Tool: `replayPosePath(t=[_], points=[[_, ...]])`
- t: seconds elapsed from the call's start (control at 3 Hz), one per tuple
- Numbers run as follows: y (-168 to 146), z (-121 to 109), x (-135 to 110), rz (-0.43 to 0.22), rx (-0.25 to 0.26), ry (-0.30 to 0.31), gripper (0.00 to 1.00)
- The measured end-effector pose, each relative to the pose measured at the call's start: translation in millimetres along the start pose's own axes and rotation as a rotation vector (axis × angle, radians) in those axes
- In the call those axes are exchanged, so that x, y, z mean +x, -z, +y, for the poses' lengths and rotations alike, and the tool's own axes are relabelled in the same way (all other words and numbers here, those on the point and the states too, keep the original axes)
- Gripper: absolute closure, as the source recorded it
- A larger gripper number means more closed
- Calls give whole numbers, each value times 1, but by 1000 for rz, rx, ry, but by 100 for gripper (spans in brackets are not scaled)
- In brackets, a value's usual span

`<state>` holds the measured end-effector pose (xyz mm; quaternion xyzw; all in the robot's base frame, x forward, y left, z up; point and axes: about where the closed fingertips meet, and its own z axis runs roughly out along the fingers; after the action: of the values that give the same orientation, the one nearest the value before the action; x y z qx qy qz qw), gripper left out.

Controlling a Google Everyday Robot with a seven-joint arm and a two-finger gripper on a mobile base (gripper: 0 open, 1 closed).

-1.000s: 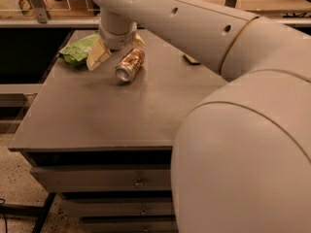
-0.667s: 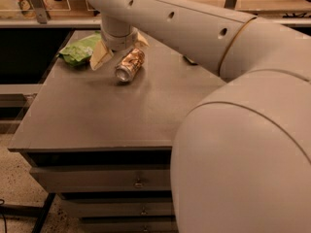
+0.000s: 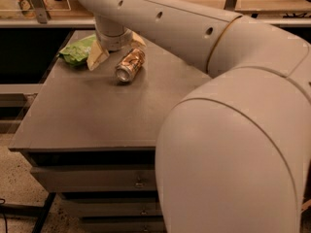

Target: Place orange can upright

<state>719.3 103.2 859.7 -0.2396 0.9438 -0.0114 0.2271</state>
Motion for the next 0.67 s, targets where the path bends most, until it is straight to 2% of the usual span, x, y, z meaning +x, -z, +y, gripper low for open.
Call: replayPosePath(t=[0.33,0.67], points=[[-6,-7,-9,49,102,-84,0],[-6,-8,-7,59,113,-114,0]])
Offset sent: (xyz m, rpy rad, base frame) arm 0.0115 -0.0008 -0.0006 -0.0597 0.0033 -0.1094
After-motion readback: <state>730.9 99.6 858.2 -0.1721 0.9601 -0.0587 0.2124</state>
